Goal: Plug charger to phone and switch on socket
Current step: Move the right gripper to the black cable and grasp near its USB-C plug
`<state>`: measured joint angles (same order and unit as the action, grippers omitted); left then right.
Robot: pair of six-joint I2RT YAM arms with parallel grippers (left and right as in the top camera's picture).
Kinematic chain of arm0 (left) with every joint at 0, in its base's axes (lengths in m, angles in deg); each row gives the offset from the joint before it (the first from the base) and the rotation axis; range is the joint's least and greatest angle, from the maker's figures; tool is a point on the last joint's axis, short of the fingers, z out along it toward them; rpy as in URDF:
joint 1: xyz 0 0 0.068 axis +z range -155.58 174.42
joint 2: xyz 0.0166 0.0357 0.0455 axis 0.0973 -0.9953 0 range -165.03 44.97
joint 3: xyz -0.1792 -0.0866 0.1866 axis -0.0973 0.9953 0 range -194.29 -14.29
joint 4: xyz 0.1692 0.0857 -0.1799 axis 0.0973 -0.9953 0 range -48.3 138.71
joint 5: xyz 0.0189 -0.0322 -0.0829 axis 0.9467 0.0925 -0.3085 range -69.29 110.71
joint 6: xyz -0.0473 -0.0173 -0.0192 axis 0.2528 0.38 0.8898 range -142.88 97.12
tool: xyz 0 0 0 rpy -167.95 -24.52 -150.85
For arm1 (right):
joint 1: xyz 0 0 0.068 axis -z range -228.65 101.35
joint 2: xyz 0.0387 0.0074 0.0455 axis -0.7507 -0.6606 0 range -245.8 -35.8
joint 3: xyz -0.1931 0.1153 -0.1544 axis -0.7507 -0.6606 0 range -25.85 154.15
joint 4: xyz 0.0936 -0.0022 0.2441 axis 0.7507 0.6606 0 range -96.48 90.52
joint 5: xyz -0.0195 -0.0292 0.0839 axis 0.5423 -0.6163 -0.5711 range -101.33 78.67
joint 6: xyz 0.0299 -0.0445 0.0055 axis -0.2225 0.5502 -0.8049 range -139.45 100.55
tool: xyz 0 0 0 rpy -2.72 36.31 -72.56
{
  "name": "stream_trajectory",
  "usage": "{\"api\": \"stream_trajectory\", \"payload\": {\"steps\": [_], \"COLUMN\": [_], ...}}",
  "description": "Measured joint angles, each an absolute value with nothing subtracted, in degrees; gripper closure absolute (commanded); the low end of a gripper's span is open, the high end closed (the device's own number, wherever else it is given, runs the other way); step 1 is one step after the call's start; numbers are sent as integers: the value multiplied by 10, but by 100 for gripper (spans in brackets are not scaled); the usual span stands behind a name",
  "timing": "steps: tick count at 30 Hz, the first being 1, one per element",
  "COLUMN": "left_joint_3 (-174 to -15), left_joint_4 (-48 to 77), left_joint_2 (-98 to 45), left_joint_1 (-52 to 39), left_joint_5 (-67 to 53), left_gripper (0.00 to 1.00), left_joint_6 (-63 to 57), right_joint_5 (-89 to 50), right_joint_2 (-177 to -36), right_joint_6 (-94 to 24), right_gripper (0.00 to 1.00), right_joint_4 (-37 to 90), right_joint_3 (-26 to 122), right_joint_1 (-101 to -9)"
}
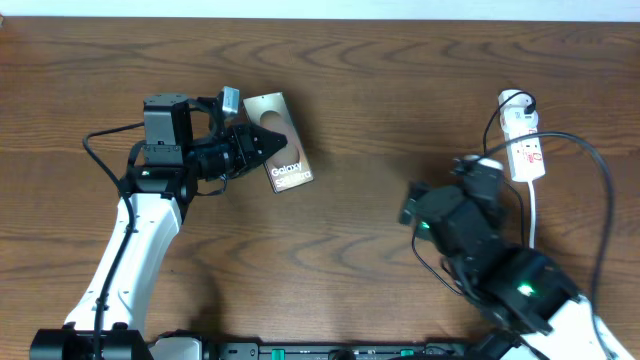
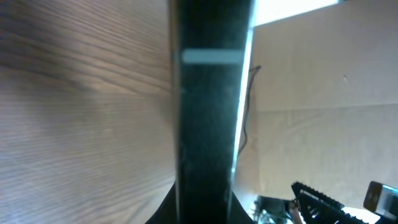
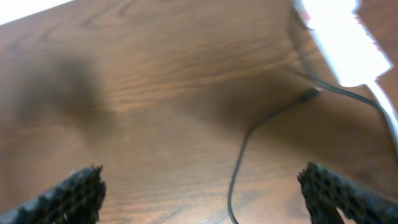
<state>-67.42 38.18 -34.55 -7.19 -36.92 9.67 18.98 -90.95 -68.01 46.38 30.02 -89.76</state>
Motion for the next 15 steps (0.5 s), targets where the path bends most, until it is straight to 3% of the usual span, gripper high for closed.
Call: {"api": "stream_trajectory", "payload": {"steps": [4,15], "left_joint_3": [-674,-674], "left_joint_4": [382,382], "left_joint_2": [-346,-346], "left_joint_1": [-72,-72], "left_joint_5": [-402,-422], "left_gripper": [93,93], "left_joint_6": [97,129], "right_joint_5": [167,165], "right_joint_2": [-895,-941], "right_joint_6": [-730,-801], "right_gripper": [1,2], "right_joint_4": [568,586], "right_joint_3": [354,360], "right_joint_1": [-898,-893]}}
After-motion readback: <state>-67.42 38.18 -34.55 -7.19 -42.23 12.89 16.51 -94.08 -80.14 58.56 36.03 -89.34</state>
